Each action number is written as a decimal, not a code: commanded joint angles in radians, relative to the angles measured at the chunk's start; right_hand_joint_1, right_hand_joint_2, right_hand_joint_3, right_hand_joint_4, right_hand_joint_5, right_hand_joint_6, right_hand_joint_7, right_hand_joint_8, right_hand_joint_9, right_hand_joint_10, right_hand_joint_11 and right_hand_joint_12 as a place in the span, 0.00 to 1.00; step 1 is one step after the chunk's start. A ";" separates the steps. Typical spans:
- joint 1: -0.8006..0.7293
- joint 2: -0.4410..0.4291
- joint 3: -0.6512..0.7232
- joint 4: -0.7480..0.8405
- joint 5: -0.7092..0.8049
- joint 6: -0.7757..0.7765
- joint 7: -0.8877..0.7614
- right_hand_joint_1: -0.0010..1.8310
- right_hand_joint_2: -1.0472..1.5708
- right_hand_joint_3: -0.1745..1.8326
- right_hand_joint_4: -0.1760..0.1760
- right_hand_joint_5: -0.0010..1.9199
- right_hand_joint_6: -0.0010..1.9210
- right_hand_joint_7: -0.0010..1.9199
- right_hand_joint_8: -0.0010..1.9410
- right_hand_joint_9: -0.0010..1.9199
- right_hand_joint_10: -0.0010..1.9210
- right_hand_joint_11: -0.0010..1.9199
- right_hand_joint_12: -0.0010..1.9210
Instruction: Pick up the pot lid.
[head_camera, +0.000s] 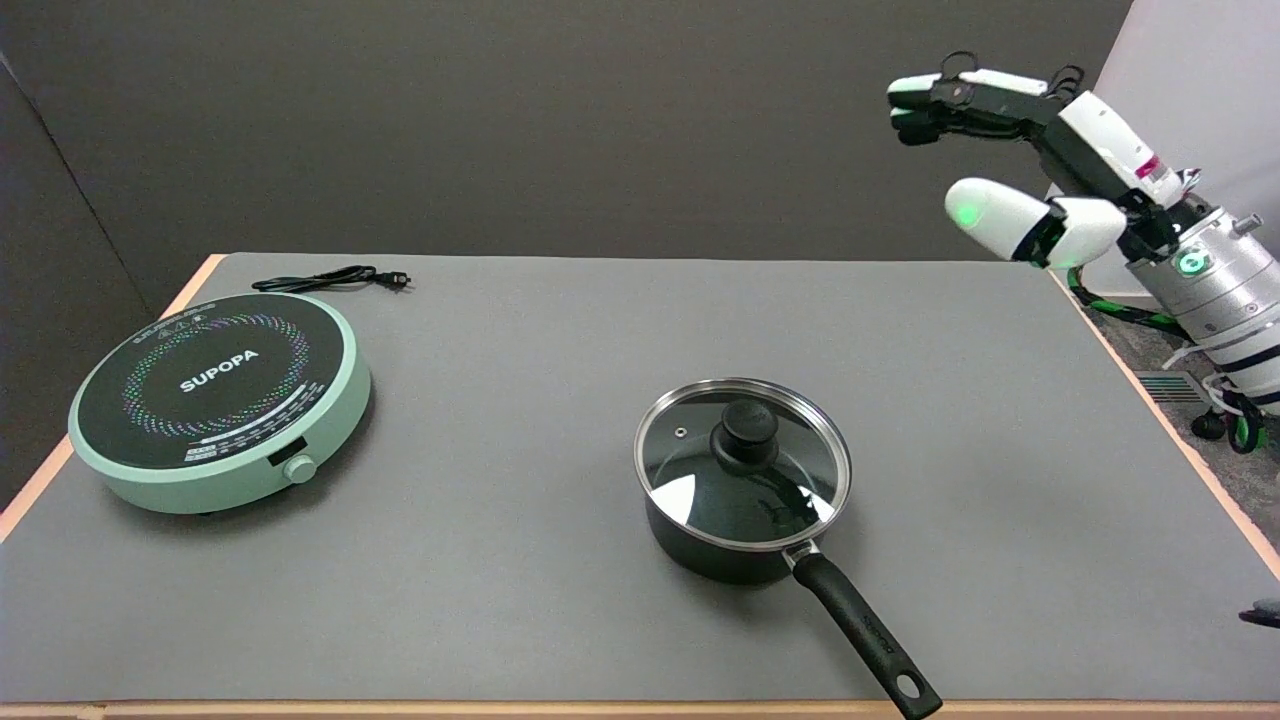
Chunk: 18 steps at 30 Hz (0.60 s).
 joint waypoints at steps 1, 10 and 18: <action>-0.019 0.110 -0.075 0.004 -0.081 -0.029 -0.011 0.26 0.60 0.53 1.00 0.28 0.13 0.34 0.11 0.34 0.20 0.22 0.38; 0.044 0.221 -0.215 0.007 -0.081 -0.029 -0.016 0.28 0.59 0.54 0.97 0.27 0.12 0.33 0.10 0.33 0.20 0.22 0.38; 0.007 0.275 -0.213 0.002 -0.081 -0.045 -0.128 0.32 0.59 0.55 0.96 0.26 0.12 0.32 0.10 0.33 0.20 0.22 0.38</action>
